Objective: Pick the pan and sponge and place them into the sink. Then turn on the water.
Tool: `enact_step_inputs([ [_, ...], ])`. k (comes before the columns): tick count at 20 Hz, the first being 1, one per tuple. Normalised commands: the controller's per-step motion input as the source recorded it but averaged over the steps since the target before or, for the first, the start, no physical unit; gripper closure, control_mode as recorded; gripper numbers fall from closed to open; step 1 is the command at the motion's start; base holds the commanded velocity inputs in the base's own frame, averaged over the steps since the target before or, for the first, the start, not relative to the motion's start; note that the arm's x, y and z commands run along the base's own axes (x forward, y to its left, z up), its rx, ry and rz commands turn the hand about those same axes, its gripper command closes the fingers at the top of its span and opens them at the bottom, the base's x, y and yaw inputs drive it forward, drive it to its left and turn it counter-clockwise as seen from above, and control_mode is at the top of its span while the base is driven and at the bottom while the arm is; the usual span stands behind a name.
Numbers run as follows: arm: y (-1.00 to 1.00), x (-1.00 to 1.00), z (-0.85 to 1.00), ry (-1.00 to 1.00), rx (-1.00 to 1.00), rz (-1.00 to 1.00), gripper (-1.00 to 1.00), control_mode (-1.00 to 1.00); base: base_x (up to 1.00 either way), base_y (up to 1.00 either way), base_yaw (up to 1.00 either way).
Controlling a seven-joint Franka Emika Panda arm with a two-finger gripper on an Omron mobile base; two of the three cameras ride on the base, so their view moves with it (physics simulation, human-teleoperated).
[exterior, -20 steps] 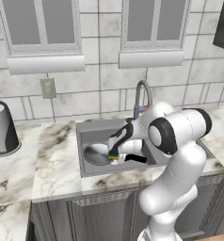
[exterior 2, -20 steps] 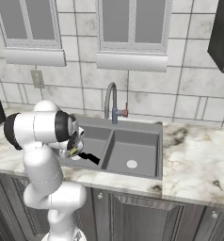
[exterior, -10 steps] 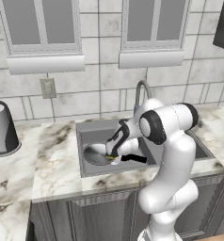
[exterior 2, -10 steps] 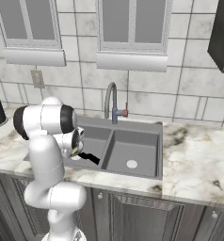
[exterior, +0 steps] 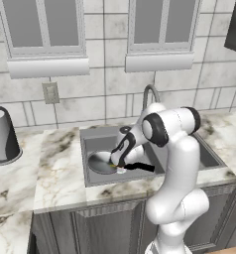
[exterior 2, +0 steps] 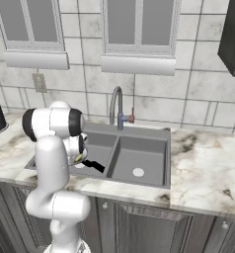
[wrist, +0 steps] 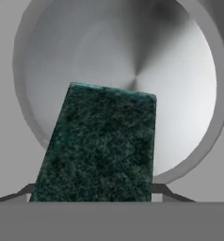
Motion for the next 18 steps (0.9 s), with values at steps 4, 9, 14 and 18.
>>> enact_step_inputs([
  [4,0.13,0.13,-0.08,0.0,-0.02,0.0,-1.0,-1.0,0.0,0.0,0.0],
  [9,0.02,0.17,-0.05,0.0,0.0,0.0,-1.0,-1.0,0.0,0.0,0.0],
  [14,0.0,0.15,0.0,0.0,0.0,0.0,-1.0,-1.0,0.0,0.0,0.0],
  [18,0.0,0.09,0.03,-0.01,0.0,0.0,-1.0,-1.0,0.0,0.0,0.0],
])
